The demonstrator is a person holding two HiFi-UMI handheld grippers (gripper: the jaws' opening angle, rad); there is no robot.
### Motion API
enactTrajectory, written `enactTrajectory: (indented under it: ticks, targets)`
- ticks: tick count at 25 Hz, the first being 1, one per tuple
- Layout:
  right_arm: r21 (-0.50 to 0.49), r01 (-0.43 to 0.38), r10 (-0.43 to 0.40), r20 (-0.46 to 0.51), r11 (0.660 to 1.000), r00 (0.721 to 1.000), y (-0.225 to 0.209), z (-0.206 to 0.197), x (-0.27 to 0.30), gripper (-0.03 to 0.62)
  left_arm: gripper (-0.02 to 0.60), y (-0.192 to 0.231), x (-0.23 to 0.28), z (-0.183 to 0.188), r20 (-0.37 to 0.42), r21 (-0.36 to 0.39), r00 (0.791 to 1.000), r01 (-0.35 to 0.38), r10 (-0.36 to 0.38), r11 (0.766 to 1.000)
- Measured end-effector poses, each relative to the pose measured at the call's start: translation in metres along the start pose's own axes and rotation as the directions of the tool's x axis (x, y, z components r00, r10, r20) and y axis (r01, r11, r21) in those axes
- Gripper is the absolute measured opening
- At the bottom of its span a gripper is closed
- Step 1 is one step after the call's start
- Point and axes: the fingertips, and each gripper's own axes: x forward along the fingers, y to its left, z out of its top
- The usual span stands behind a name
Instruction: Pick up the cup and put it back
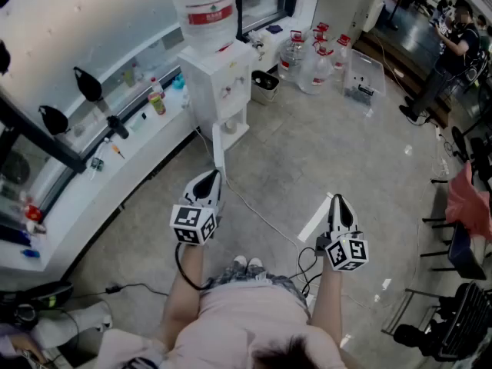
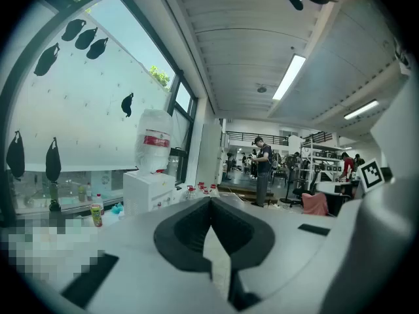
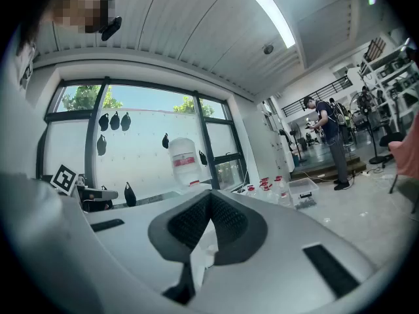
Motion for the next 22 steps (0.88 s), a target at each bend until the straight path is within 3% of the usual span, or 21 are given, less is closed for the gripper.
enactTrajectory:
  ticks: [22]
  targets:
    - [0.022,-0.011,0.011,0.008,1.000,1.000,0.0063,-0.0010,0.0039,0.015,0.025,-0.0036,0.0025,-0.0052,-0.007,-0.012,1.000,0.014,-0.014,1.000]
